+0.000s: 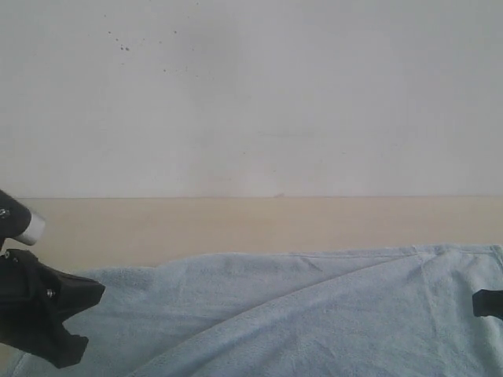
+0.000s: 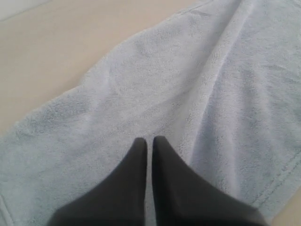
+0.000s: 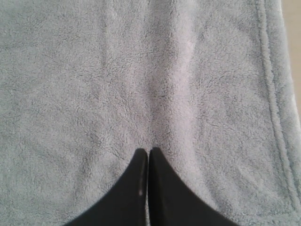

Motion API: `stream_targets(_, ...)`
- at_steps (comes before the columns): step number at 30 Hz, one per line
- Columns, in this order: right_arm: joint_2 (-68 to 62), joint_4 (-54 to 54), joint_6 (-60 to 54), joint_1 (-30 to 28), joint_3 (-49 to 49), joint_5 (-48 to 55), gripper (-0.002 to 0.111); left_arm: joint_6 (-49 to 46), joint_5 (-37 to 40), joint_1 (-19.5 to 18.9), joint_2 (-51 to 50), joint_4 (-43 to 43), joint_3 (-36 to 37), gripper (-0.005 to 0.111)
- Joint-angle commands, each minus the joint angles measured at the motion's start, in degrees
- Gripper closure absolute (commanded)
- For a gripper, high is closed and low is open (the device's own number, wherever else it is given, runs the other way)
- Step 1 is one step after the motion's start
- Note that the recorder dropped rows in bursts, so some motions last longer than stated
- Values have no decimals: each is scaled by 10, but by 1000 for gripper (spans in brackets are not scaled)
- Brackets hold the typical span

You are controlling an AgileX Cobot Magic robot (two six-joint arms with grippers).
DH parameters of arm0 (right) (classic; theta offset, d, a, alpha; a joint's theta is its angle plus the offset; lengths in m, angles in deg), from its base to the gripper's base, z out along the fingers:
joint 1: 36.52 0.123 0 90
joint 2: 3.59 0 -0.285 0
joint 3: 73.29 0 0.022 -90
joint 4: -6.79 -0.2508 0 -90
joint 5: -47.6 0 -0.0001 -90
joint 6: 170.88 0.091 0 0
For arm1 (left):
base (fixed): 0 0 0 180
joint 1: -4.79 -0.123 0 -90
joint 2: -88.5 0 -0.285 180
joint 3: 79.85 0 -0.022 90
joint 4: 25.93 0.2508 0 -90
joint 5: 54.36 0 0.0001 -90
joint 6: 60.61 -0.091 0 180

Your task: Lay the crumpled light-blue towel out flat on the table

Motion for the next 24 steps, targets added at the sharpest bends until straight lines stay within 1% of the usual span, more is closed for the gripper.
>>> stream_targets(1,5,5,-4,0,1,-6,108,-110,18,1,-45,-99,-35,103)
stream_targets(3,5,5,-4,0,1,-6,108,-159,18,0,-74,-174,-54,103)
stream_targets(5,5,5,-4,0,1,-6,108,-205,18,0,-112,-215,-78,103)
stream_targets(7,5,5,-4,0,1,-6,108,-234,18,0,-150,-231,-101,103)
stream_targets(12,5,5,-4,0,1,-6,108,-257,19,-5,-222,-237,-156,103)
stream_targets(14,5,5,-4,0,1,-6,108,-257,23,-16,-243,-248,-177,103)
stream_targets(18,5,5,-4,0,1,-7,108,-257,65,-51,-267,-364,-218,103)
stream_targets(20,5,5,-4,0,1,-7,108,-257,82,-75,-273,-412,-227,103)
stream_targets(22,5,5,-4,0,1,-7,108,-257,106,-94,-277,-429,-228,103)
stream_targets(24,5,5,-4,0,1,-7,108,-257,129,-110,-279,-429,-228,103)
